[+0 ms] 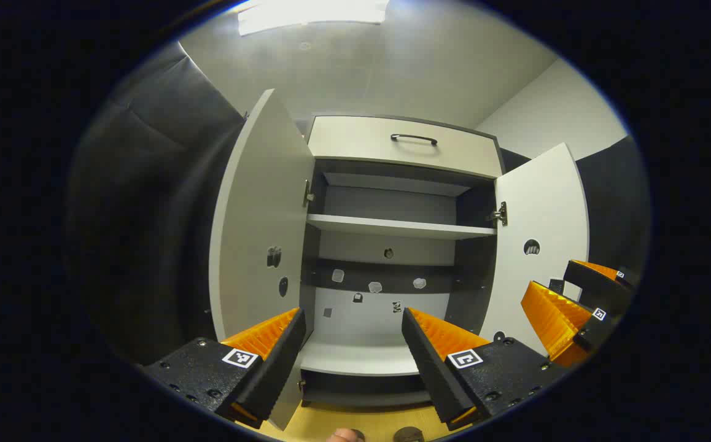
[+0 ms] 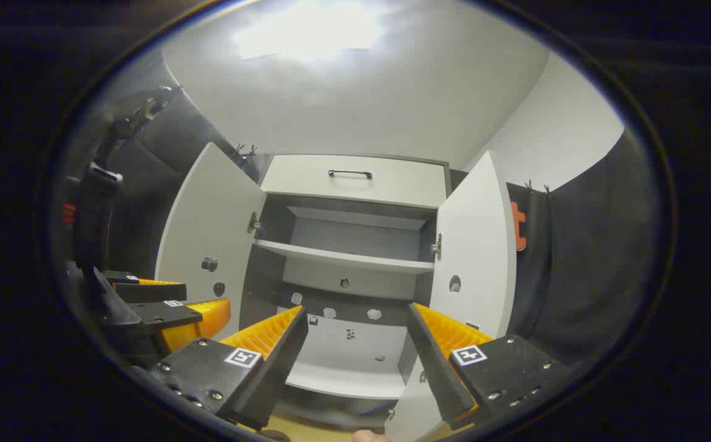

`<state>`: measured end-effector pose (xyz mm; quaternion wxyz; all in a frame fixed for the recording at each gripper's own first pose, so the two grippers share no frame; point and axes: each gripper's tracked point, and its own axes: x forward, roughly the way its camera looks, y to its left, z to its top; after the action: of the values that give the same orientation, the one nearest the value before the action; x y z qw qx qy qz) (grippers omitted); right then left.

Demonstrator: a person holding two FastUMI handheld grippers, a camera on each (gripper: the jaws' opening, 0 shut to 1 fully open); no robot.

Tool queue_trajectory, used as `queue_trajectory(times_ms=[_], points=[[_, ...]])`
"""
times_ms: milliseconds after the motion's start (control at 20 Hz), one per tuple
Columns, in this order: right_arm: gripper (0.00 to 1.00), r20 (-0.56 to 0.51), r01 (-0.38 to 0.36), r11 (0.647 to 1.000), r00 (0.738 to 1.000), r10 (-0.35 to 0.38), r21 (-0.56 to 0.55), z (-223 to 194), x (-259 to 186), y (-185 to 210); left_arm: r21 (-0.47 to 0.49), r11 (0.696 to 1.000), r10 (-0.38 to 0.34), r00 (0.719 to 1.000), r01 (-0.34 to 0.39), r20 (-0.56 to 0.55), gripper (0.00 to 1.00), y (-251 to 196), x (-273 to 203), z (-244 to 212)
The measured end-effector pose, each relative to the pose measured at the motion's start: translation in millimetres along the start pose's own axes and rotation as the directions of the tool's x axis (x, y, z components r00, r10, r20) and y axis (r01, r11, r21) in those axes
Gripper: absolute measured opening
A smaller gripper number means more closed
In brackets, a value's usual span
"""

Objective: Grab one shoe with the right hand and put it into the shoe cabinet, grab the other shoe with the left hand and put it into the shoe cabinet; then close the right door with the right hand and the left door with the left hand.

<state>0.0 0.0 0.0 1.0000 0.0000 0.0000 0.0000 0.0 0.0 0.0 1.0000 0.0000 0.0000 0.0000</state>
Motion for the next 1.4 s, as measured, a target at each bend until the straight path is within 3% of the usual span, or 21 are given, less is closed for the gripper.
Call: queue_trajectory(times_ms=[250, 700, 950, 1100, 1200, 1300, 1400], points=[[0.96, -0.012, -0.022, 1.000, 1.000, 0.022, 0.021, -6.3, -0.9, 4.4, -0.029, 0.999, 0.025, 1.000, -0.024, 0.001, 0.93, 9.4, -2.6, 2.0], [0.97, -0.060, -0.029, 0.999, 0.998, 0.031, 0.037, -21.9, -3.6, 7.7, -0.006, 0.999, 0.040, 0.999, -0.040, -0.008, 0.96, 14.7, -13.4, 0.3], [0.97, -0.200, -0.068, 0.994, 0.976, 0.084, 0.090, -92.2, -17.0, 26.5, 0.016, 0.997, 0.074, 0.997, -0.074, 0.006, 0.96, 29.2, -22.0, 7.5], [0.98, -0.345, -0.066, 0.990, 0.933, 0.105, 0.125, -164.3, -34.2, 35.8, 0.039, 0.994, 0.098, 0.995, -0.099, 0.011, 0.96, 39.7, -27.9, 10.4], [0.98, -0.451, -0.061, 0.990, 0.885, 0.112, 0.126, -217.8, -52.6, 40.4, 0.049, 0.992, 0.116, 0.993, -0.117, 0.015, 0.96, 48.3, -32.0, 13.3], [0.97, -0.556, -0.066, 0.992, 0.823, 0.115, 0.108, -275.4, -74.4, 43.3, 0.051, 0.989, 0.135, 0.991, -0.136, 0.020, 0.96, 56.8, -35.2, 14.8], [0.98, -0.666, -0.089, 0.992, 0.734, 0.129, 0.094, -335.6, -104.2, 51.6, 0.050, 0.987, 0.153, 0.988, -0.153, 0.018, 0.96, 65.0, -38.1, 14.4]])
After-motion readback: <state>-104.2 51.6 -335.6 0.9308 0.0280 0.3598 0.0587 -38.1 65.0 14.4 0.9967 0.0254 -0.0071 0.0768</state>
